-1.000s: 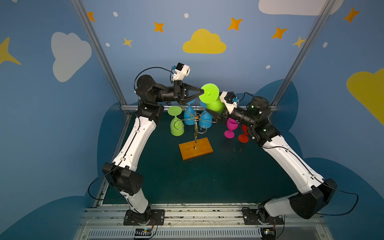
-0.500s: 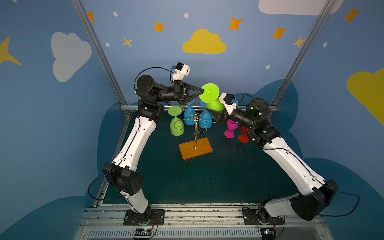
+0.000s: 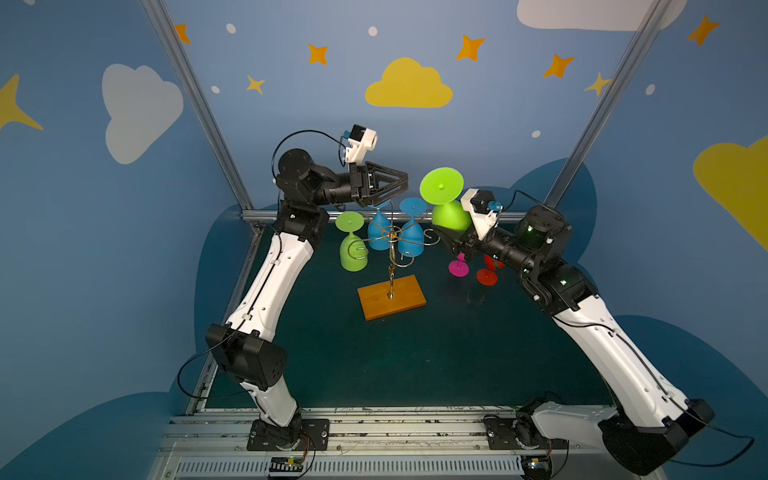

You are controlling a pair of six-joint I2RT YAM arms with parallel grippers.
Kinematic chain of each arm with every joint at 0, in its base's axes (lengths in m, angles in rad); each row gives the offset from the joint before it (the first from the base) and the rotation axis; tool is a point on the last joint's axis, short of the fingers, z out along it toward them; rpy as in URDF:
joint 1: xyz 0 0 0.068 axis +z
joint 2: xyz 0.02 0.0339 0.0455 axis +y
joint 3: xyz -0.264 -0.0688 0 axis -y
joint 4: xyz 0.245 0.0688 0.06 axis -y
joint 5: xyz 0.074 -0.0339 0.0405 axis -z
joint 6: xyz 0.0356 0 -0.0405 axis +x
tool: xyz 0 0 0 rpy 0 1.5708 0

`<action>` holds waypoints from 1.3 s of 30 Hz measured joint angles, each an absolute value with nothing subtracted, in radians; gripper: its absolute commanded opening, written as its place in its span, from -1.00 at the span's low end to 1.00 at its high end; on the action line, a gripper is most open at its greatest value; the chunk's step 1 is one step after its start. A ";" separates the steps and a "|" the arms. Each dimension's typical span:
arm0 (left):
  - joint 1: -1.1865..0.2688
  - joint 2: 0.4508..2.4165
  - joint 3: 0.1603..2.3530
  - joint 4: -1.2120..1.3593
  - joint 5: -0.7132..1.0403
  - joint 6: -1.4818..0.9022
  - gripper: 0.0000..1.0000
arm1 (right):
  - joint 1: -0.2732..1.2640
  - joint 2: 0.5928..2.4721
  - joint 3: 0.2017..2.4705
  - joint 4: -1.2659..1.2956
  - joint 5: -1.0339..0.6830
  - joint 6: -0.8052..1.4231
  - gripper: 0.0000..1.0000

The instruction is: Take the wine glass off the wine glass rack

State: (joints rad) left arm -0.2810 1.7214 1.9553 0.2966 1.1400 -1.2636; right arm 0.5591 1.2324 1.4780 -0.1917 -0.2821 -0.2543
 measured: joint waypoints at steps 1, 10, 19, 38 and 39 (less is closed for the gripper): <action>-0.281 1.721 1.955 0.272 1.124 -1.213 0.10 | 0.559 1.229 1.493 -0.229 -0.267 -0.241 -0.28; -0.305 1.689 1.837 0.157 0.902 -0.607 0.07 | 0.559 1.231 1.645 -0.532 -0.149 -0.162 -0.31; -0.389 1.592 1.559 0.364 0.739 -0.036 0.01 | 0.559 1.299 1.749 -0.711 -0.112 -0.127 -0.36; -0.453 1.571 1.494 0.607 0.662 0.351 -0.08 | 0.575 1.409 1.878 -0.847 -0.144 -0.104 -0.47; -0.453 1.571 1.494 0.607 0.660 0.355 -0.08 | 0.579 1.416 1.883 -0.850 -0.146 -0.103 -0.47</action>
